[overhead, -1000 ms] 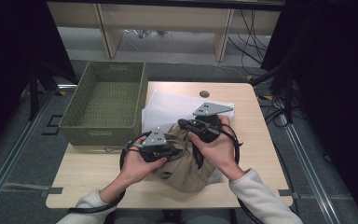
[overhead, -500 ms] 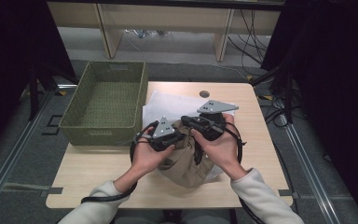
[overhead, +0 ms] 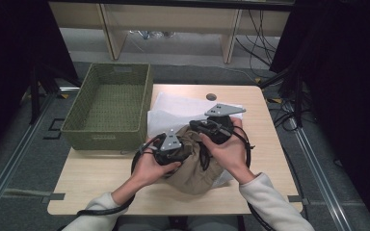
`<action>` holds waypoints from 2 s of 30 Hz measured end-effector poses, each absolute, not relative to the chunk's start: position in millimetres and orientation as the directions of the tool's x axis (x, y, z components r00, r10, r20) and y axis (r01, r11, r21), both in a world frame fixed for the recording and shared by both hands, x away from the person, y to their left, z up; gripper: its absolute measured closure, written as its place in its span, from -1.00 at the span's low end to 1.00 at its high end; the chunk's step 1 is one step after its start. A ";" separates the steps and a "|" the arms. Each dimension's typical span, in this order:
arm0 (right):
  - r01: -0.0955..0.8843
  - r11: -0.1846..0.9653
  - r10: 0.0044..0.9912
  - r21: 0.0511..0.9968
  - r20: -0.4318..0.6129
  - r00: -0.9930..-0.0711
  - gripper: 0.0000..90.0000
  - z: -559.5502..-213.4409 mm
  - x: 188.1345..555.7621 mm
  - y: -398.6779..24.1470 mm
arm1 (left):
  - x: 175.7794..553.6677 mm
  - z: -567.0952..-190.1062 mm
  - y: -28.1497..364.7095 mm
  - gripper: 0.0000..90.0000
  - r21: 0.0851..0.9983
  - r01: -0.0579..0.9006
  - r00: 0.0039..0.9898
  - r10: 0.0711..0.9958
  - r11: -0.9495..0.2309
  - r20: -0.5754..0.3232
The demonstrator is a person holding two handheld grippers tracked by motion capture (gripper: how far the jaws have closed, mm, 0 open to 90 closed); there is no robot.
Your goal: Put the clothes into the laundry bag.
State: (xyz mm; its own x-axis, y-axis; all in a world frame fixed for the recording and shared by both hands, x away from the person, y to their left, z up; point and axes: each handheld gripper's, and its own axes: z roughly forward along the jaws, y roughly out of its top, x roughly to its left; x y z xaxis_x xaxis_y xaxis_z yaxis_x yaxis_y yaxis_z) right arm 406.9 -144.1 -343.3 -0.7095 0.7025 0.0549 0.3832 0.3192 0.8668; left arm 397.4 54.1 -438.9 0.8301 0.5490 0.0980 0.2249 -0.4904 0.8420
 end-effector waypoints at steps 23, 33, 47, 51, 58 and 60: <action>0.394 0.319 0.716 0.862 0.053 -0.696 0.99 -344.8 409.3 -146.7 | 350.4 -459.0 51.1 -0.58 0.748 0.140 0.910 0.381 -0.649 0.160; 0.389 0.328 0.712 0.861 0.046 -0.701 0.99 -345.6 409.1 -145.4 | 357.7 -489.9 34.0 -0.63 0.679 0.133 0.920 0.344 -0.722 0.186; 0.388 0.330 0.708 0.861 0.046 -0.704 0.99 -345.5 408.6 -144.3 | 361.2 -499.7 34.2 -0.36 0.677 0.174 0.922 0.360 -0.715 0.144; 0.379 0.335 0.705 0.862 0.037 -0.708 0.99 -345.2 409.7 -145.2 | 363.0 -500.7 33.6 -0.22 0.667 0.172 0.928 0.346 -0.725 0.136; 0.388 0.328 0.707 0.861 0.049 -0.706 0.99 -344.9 408.8 -145.1 | 361.7 -498.9 32.9 0.18 0.652 0.181 0.926 0.350 -0.737 0.138; 0.389 0.328 0.710 0.861 0.047 -0.703 0.99 -344.7 408.3 -145.0 | 361.8 -498.5 33.1 0.27 0.650 0.183 0.926 0.352 -0.737 0.138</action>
State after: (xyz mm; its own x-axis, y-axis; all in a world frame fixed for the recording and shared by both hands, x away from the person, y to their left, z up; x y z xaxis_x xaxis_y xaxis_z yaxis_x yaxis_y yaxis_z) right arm 408.3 -145.0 -344.7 -0.7029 0.7098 0.0467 0.3885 0.3280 0.8611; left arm 361.8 33.1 -498.5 0.9260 0.3516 0.1376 0.1834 -0.7374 0.6500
